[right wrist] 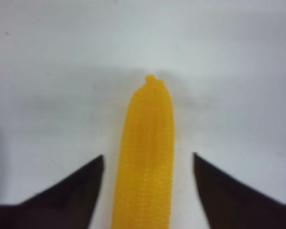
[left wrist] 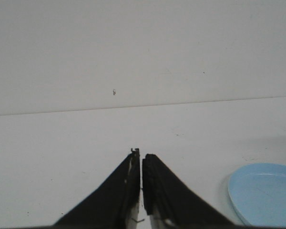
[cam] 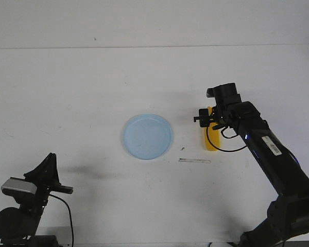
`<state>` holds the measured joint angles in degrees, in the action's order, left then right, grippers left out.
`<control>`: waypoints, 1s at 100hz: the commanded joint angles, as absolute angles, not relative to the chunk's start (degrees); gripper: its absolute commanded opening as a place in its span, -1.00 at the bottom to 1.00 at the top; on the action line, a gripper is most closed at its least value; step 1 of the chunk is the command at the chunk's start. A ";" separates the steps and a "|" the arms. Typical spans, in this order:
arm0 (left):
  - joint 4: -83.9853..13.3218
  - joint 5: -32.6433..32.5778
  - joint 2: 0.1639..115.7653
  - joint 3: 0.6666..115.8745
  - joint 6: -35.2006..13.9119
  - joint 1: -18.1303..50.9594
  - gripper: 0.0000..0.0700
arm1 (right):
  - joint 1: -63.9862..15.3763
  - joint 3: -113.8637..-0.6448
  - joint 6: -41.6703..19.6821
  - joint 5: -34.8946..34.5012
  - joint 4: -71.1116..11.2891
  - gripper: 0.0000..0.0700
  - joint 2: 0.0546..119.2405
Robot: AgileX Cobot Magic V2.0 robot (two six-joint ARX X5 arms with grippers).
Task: Place corn on plate with both arms
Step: 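Reach the right gripper to the yellow corn and grasp it, then lift the corn with the right gripper and lower it onto the plate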
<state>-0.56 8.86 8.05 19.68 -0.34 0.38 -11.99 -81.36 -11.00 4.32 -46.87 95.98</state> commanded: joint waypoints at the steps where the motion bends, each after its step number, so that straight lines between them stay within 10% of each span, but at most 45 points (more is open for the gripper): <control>1: 0.01 8.78 7.90 20.12 0.45 0.32 -1.00 | -12.32 -82.52 -12.29 4.38 -47.77 0.47 98.10; 66: 0.01 8.78 7.90 20.12 0.45 0.34 -1.00 | -11.35 -82.43 -12.34 1.43 -49.19 0.54 106.61; 85: 0.01 8.78 7.90 20.12 0.45 0.34 -1.00 | -11.25 -82.41 -12.34 1.32 -48.47 -0.19 107.04; 100: 0.01 8.78 7.90 20.12 0.45 0.34 -1.00 | -11.33 -82.46 -12.32 1.32 -48.14 -0.20 106.96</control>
